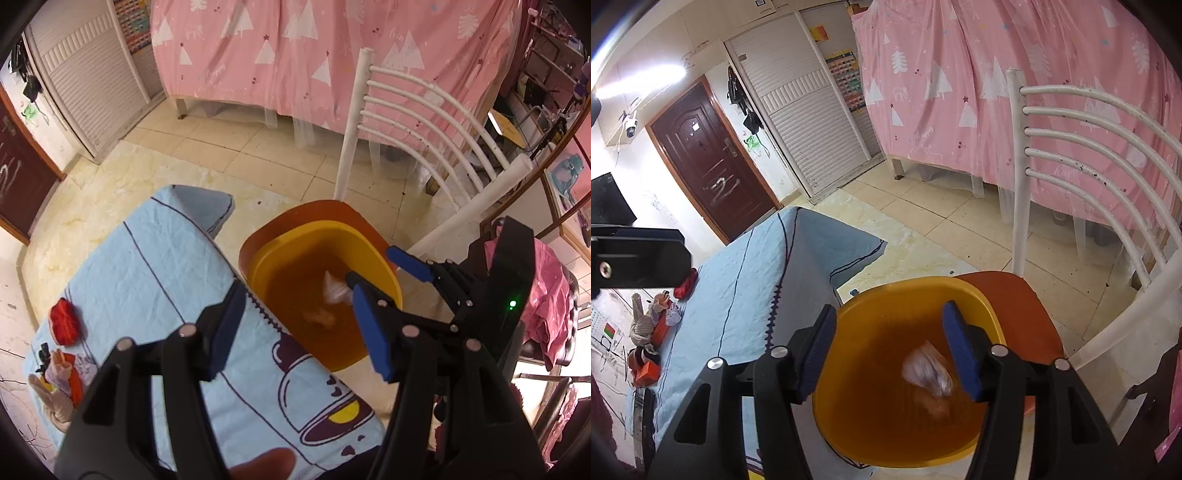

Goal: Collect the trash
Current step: 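Carry the white bag with the right tool to the yellow basin and release, then reach the left tool to the beige knotted sock while the right tool grasps the grey cloth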

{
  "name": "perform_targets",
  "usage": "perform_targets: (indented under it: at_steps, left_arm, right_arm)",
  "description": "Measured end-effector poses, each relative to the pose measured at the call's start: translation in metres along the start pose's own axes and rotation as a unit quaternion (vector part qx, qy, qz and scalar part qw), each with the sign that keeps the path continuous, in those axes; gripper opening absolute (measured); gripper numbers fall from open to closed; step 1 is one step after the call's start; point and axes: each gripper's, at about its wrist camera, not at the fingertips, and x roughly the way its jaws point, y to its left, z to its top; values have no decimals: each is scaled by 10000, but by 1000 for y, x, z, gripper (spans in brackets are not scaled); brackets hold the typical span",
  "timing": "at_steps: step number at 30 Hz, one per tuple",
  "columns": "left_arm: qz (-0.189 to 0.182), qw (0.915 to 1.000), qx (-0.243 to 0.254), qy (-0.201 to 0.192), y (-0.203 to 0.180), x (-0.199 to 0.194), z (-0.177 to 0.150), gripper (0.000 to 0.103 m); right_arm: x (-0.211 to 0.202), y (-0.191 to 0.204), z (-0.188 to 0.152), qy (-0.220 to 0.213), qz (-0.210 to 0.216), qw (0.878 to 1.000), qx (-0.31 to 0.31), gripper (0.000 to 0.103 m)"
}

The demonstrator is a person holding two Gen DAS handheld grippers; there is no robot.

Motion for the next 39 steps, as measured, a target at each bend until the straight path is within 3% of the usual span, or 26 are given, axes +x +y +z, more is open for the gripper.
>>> perform_targets:
  at_steps: [7,20,39]
  left_arm:
    - [76,9990,-299,-337,36,-37,-9,58]
    - [750,9862,-1179,-893,149,-118,-55,58]
    - [1270,9633,-2203,-860,273,-153,-154,58]
  right_arm:
    - [-6,22,7,-32,77,9997,-213,57]
    - [-8,108,32,-118,439,9943,-963,58]
    - [38,266,24,354,1119,9710,-2084,61]
